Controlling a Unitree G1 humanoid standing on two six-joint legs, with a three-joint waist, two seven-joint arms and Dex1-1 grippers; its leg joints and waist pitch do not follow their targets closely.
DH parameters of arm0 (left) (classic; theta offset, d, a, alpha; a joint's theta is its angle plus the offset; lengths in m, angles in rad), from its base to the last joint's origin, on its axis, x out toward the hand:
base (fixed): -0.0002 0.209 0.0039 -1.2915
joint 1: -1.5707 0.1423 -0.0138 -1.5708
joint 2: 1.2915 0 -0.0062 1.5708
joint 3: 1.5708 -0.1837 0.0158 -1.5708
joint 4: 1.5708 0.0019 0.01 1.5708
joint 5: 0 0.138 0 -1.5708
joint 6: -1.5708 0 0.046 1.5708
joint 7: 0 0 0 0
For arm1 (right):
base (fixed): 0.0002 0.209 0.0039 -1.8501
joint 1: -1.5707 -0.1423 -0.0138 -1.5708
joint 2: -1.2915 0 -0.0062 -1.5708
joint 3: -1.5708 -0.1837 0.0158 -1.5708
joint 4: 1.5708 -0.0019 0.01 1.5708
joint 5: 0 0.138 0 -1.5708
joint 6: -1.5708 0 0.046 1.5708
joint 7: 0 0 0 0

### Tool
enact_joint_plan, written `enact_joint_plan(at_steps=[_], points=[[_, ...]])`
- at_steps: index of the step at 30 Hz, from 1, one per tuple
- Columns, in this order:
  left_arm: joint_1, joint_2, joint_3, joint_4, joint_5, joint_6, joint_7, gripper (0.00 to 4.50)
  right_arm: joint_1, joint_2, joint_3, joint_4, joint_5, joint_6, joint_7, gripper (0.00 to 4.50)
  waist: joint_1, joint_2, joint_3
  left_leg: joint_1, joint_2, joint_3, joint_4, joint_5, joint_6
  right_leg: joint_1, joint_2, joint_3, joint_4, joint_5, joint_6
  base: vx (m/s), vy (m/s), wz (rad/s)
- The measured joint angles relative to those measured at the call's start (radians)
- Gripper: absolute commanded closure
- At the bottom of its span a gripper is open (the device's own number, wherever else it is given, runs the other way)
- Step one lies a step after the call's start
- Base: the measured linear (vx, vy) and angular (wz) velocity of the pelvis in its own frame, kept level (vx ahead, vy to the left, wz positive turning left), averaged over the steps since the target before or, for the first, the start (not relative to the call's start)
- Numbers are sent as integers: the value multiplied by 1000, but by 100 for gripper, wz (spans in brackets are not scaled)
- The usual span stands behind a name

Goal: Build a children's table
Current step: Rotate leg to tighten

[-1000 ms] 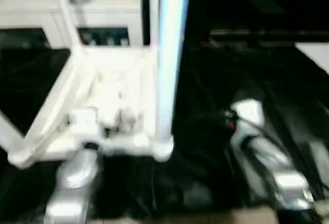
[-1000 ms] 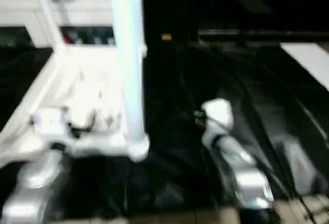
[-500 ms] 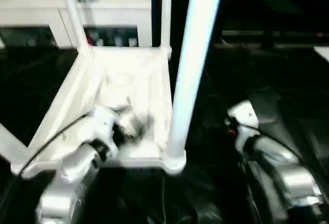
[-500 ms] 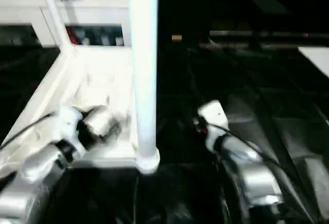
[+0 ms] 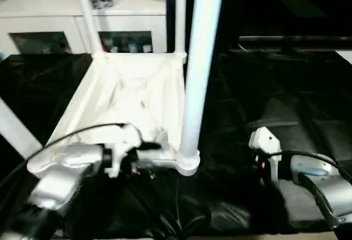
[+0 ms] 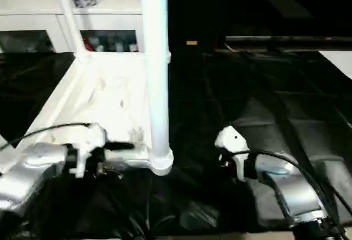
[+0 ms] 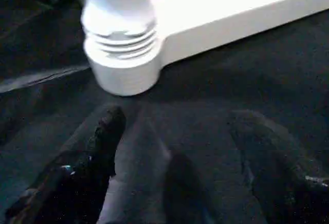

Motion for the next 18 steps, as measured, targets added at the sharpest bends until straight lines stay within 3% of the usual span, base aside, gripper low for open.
enact_joint_plan(at_steps=[3,5,9,18], points=[[-28,0,-23,62,26,-38,-28,153,0,-14,1,-3,4,0,21,75,-4,1,0,0,1,0,0,0,0,0,0,-1,0,1,0,0,0,0],[-66,0,-46,132,46,-74,-52,188,-1,-15,4,-11,9,0,30,75,-3,2,0,-1,2,0,0,0,0,-1,1,-2,-1,1,0,0,0,0],[-110,-3,-51,204,56,-111,-79,204,-3,-13,11,-20,15,0,49,75,-2,6,-2,-5,6,3,-1,2,2,-3,2,-3,-7,1,0,0,0,0],[-168,-12,-54,316,58,-172,-155,290,-10,-13,18,-20,17,0,63,75,8,10,-1,-6,9,15,-1,5,8,-2,0,-1,-15,2,-1,0,0,0]])
